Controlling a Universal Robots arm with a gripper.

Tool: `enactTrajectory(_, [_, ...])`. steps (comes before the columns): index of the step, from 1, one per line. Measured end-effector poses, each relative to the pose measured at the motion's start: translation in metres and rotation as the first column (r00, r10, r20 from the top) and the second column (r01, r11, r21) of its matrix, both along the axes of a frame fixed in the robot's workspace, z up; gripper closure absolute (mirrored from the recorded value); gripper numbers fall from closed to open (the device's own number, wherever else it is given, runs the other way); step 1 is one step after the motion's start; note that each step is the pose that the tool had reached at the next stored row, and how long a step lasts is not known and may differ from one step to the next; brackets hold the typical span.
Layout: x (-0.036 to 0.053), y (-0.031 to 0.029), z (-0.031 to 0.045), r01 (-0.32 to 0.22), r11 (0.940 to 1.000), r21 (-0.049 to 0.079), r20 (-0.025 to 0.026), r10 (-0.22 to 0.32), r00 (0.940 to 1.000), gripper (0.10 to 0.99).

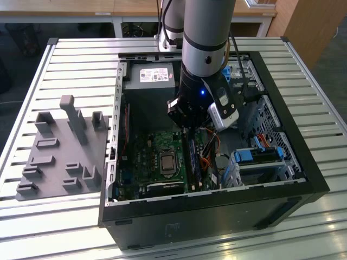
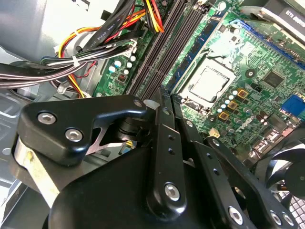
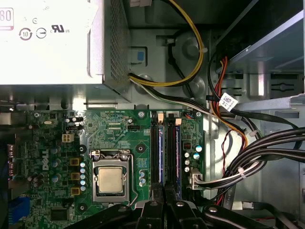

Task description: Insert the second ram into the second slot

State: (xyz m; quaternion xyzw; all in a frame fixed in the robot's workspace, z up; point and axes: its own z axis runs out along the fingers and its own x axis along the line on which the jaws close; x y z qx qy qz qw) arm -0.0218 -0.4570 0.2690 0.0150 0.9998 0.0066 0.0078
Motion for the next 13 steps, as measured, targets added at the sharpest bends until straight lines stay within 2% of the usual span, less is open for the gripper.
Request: enactTrajectory(13, [0.0, 0.0, -0.0006, 0.0, 1.0, 0.0, -0.0001, 0.0, 1.0, 0.957])
